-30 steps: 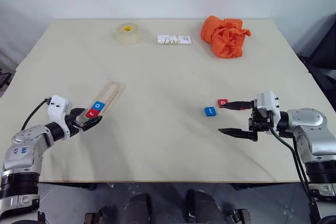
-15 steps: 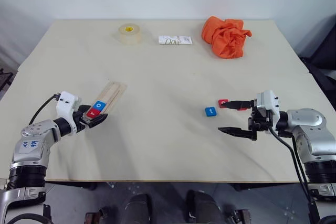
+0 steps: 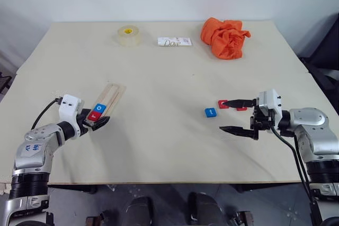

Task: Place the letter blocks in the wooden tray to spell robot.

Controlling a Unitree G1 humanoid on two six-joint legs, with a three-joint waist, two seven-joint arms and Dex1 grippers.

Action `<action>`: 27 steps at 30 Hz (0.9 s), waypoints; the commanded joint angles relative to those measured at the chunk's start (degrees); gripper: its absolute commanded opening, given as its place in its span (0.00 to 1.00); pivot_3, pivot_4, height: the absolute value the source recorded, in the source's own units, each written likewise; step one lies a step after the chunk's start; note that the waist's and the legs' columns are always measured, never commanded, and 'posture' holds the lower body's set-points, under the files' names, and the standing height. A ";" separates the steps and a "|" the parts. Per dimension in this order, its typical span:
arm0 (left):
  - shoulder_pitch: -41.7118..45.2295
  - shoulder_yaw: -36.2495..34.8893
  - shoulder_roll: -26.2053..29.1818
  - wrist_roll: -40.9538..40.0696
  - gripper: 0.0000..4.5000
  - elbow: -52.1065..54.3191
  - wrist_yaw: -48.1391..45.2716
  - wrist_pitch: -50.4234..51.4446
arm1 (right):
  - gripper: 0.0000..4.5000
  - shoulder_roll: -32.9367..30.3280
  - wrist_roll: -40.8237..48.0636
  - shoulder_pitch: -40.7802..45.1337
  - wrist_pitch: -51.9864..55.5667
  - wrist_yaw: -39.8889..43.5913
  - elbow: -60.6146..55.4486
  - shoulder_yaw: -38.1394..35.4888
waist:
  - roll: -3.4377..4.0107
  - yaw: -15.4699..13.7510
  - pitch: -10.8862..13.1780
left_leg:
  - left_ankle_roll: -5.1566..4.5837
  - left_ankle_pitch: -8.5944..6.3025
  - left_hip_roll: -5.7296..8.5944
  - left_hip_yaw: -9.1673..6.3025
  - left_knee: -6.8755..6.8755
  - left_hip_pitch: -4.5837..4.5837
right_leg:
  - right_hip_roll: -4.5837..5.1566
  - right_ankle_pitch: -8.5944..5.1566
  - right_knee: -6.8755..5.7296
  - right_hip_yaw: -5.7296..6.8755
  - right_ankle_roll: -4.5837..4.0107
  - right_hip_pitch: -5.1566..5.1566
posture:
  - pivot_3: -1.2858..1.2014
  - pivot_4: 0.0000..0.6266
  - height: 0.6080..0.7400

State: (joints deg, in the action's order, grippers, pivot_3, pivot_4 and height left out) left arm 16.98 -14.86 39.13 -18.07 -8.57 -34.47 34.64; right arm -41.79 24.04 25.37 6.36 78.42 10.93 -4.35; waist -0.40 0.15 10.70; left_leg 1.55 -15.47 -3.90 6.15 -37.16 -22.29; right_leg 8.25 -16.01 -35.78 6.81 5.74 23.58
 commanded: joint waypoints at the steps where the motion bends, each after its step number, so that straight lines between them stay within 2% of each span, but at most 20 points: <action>1: -1.95 0.33 -1.08 0.05 1.00 -1.47 0.89 2.43 | 1.00 0.36 0.41 1.30 -0.80 0.03 0.04 -0.25 | 0.01 0.00 0.00 | 0.00 0.00 0.00 0.01 0.00 0.02 | 0.00 0.00 0.00 -0.02 0.00 0.00 | 0.52 0.24 1.00; 4: -1.78 -0.12 -1.67 0.04 1.00 -2.38 2.43 4.86 | 1.00 0.43 0.29 1.53 -0.82 0.04 0.32 -0.10 | 0.01 0.02 -0.01 | -0.01 -0.01 -0.01 0.03 0.01 0.05 | 0.00 0.00 -0.02 -0.05 0.00 -0.01 | 0.52 0.24 1.00; 9: -1.51 -0.74 -2.44 0.84 0.76 -4.06 4.61 5.03 | 1.00 0.61 0.08 1.79 -0.74 -0.13 0.51 0.12 | 0.04 0.11 -0.03 | -0.01 -0.01 -0.02 0.09 0.02 0.14 | 0.00 0.00 -0.07 -0.12 0.00 -0.01 | 0.52 0.24 1.00; 17: -2.22 0.62 -2.02 1.81 0.75 -4.56 2.41 1.17 | 1.00 0.61 -0.24 2.36 -0.78 -0.28 1.03 0.15 | 0.13 0.11 -0.08 | 0.01 0.00 -0.04 0.13 0.02 0.20 | 0.00 0.00 -0.13 -0.15 0.00 -0.01 | 0.52 0.24 1.00; 20: -2.92 2.11 -0.89 0.46 0.75 -1.99 -4.94 -5.18 | 1.00 0.52 -0.43 2.52 -0.88 -0.24 1.44 0.00 | 0.13 0.14 -0.08 | 0.02 -0.01 -0.05 0.14 0.02 0.19 | 0.00 0.00 -0.11 -0.15 0.00 0.00 | 0.52 0.24 1.00; 27: -3.43 8.58 3.83 -0.63 0.75 6.75 -19.12 -10.43 | 1.00 -0.73 -0.13 1.88 -1.14 1.11 1.39 -0.65 | 0.12 -0.25 -0.07 | 0.07 -0.14 -0.04 0.22 -0.01 -0.01 | 0.00 0.00 0.16 -0.15 0.00 0.07 | 0.52 0.24 1.00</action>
State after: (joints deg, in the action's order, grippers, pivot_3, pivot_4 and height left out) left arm 13.26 -8.83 41.94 -17.90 -4.92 -49.46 25.35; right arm -41.33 23.16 27.02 6.18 78.61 13.22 -3.81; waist -0.28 -0.10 10.64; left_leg 1.65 -15.63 -3.93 6.38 -37.18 -22.33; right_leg 8.25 -16.01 -35.57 6.66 5.74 23.65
